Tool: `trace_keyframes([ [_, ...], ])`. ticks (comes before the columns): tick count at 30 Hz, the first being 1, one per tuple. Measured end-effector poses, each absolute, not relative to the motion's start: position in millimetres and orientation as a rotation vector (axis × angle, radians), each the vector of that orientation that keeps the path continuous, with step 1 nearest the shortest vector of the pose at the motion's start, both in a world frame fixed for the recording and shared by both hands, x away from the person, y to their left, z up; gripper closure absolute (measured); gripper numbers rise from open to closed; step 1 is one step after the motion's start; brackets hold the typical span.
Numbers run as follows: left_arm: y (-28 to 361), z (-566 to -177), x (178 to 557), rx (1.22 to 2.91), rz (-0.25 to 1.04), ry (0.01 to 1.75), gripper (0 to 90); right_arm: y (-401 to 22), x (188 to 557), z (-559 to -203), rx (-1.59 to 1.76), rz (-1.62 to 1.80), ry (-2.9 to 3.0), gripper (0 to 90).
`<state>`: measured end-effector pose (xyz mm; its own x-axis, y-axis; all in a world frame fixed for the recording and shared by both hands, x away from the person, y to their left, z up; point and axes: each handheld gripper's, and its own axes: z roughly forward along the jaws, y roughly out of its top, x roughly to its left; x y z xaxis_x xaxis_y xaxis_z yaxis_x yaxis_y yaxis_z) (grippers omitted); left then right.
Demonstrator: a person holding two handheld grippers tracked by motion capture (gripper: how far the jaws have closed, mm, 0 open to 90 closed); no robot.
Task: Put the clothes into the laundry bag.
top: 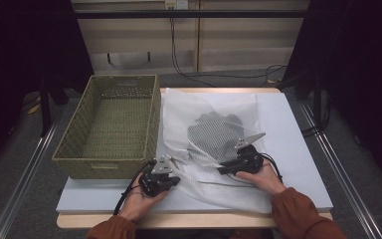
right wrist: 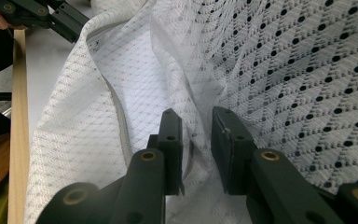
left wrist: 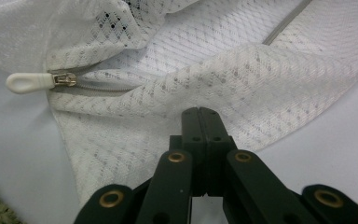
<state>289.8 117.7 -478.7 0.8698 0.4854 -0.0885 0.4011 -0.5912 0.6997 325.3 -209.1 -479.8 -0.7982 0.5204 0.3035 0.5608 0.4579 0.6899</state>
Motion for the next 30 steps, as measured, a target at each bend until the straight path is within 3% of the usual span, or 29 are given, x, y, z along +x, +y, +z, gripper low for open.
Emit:
trace_keyframes([
  [19, 125, -468, 260, 2.288, 0.071, 0.594, 90.0, -220, 313, -465, -1.032, -1.384, -2.647, 53.9],
  [30, 128, -470, 243, 2.324, 0.009, 0.614, 90.0, -245, 293, -456, -1.116, -1.46, -2.661, 48.9],
])
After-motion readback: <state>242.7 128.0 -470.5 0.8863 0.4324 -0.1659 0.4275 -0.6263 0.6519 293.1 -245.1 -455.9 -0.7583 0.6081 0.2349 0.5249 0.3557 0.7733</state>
